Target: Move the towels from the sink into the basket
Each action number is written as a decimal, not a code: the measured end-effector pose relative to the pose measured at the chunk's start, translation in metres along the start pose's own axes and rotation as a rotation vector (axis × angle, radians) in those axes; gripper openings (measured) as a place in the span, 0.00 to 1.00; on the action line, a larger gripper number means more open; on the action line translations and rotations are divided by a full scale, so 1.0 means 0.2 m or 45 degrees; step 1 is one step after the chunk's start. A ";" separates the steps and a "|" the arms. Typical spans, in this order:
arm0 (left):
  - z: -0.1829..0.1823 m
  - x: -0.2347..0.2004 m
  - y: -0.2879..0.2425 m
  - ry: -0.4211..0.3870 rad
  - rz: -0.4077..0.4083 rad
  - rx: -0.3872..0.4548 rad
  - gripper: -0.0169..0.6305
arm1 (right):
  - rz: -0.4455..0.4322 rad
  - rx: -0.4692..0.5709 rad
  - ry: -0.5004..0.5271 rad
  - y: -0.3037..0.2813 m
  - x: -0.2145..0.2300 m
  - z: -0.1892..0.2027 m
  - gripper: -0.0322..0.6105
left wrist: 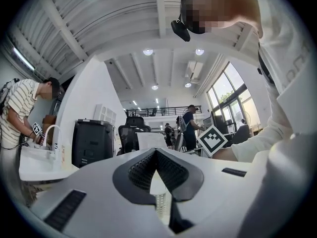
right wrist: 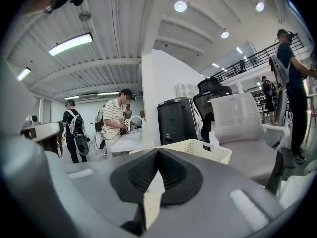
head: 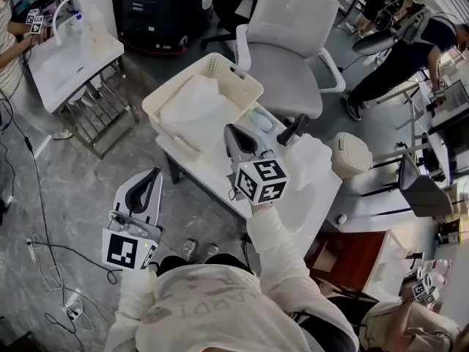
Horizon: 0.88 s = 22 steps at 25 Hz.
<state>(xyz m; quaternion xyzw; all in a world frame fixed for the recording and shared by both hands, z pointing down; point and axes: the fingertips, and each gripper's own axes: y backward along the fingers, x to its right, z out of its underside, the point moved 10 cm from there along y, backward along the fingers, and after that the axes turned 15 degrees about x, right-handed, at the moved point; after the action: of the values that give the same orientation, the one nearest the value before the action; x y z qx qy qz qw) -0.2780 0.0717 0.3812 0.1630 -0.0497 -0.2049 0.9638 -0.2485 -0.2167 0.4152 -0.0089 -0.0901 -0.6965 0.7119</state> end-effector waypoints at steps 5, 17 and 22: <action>-0.01 0.04 -0.01 0.015 0.043 0.007 0.03 | 0.033 0.037 -0.012 0.13 -0.03 -0.03 0.06; -0.03 0.17 -0.05 0.011 0.157 0.030 0.03 | 0.090 0.123 0.078 0.45 -0.12 -0.13 0.06; -0.05 0.22 -0.06 0.015 0.207 0.036 0.03 | 0.126 0.162 0.086 0.56 -0.15 -0.18 0.07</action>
<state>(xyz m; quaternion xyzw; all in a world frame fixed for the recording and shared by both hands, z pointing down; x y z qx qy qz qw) -0.2415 0.0464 0.3687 0.1734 -0.0599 -0.1241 0.9752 -0.1336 -0.1880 0.3888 0.0552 -0.1095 -0.6533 0.7471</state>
